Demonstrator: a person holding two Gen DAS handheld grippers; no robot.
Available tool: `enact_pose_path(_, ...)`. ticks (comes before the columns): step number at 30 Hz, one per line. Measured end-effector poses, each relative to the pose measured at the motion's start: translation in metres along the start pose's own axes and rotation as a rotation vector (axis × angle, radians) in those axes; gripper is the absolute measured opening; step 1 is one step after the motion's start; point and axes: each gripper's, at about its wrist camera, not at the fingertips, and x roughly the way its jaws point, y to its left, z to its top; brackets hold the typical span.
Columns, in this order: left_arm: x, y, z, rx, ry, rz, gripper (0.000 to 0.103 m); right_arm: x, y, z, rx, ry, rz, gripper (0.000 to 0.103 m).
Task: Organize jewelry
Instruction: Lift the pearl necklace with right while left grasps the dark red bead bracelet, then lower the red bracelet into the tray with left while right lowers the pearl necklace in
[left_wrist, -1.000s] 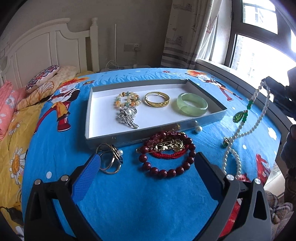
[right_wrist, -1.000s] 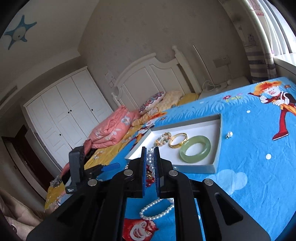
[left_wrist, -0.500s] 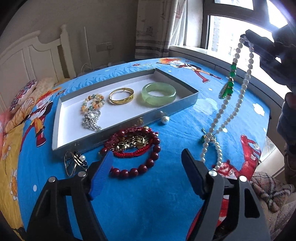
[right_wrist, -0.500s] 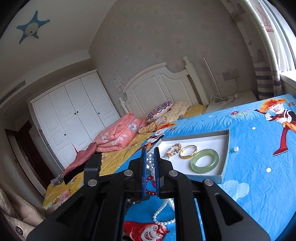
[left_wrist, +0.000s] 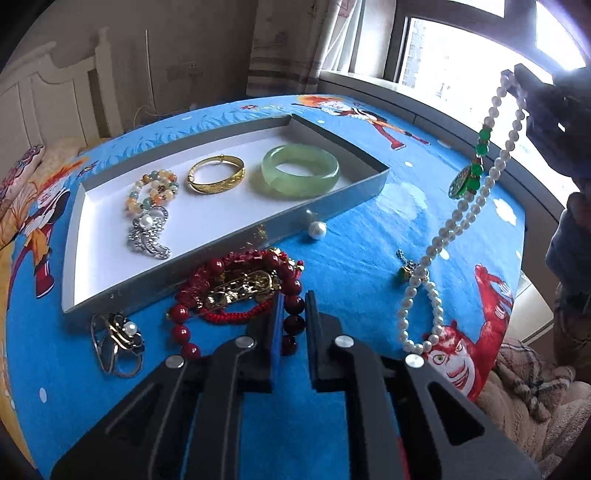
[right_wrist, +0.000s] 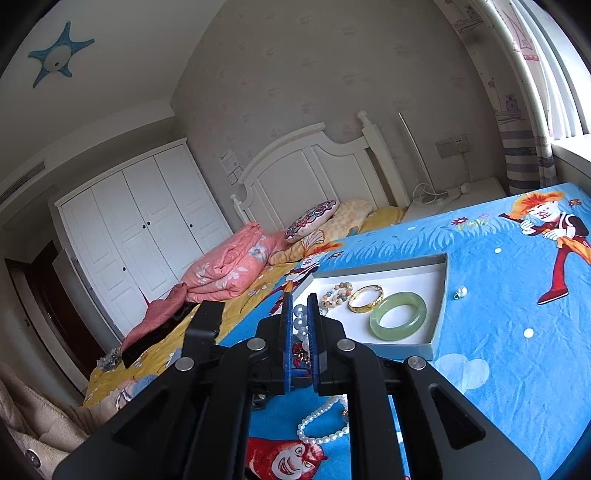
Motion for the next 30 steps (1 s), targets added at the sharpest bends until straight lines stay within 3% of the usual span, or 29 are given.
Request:
enact_pose_path(13,-0.055,0.015,0.017,-0.059,-0.146,0.033,0.011,0.009,0.019,0.002,-0.044,0.008,0.023,0.01)
enact_pose_path(30,-0.085,0.017,0.041,-0.038,-0.217,0.052,0.011,0.018,0.063,0.039,-0.167,-0.028,0.021,0.01)
